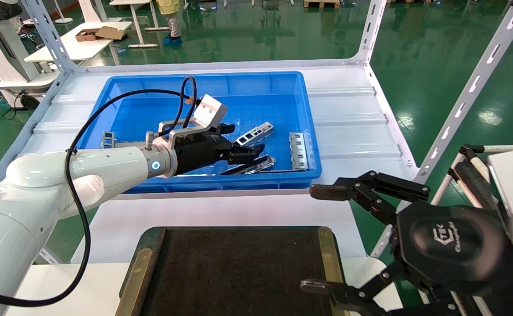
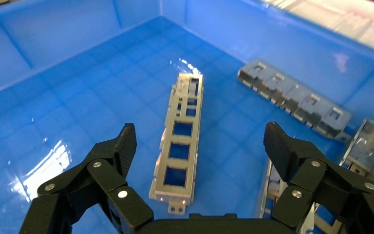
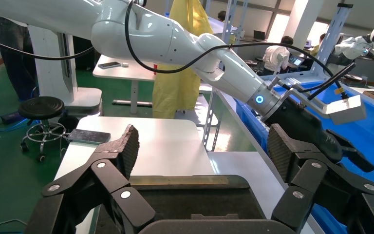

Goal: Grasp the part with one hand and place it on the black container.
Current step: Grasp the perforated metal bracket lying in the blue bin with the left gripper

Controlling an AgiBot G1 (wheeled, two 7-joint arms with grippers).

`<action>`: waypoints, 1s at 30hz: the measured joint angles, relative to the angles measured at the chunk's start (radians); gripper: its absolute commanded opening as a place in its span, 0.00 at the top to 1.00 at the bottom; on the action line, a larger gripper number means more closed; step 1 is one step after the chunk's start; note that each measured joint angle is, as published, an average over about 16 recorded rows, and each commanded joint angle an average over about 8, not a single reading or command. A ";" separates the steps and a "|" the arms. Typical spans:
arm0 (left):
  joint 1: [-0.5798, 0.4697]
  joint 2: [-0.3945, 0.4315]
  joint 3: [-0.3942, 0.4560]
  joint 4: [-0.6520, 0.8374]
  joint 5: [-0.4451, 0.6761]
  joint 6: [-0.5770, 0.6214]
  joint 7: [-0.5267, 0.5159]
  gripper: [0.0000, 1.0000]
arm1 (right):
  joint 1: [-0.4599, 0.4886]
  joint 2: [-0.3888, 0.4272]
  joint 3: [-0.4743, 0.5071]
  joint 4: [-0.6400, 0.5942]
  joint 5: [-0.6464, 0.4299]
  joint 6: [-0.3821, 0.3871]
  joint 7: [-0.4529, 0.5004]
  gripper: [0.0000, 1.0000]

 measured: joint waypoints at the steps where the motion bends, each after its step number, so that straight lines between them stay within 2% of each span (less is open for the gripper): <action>1: 0.002 0.000 0.004 -0.001 -0.002 -0.003 -0.003 1.00 | 0.000 0.000 0.000 0.000 0.000 0.000 0.000 1.00; 30: 0.031 -0.006 0.088 -0.034 -0.061 -0.028 -0.052 1.00 | 0.000 0.001 -0.002 0.000 0.001 0.001 -0.001 1.00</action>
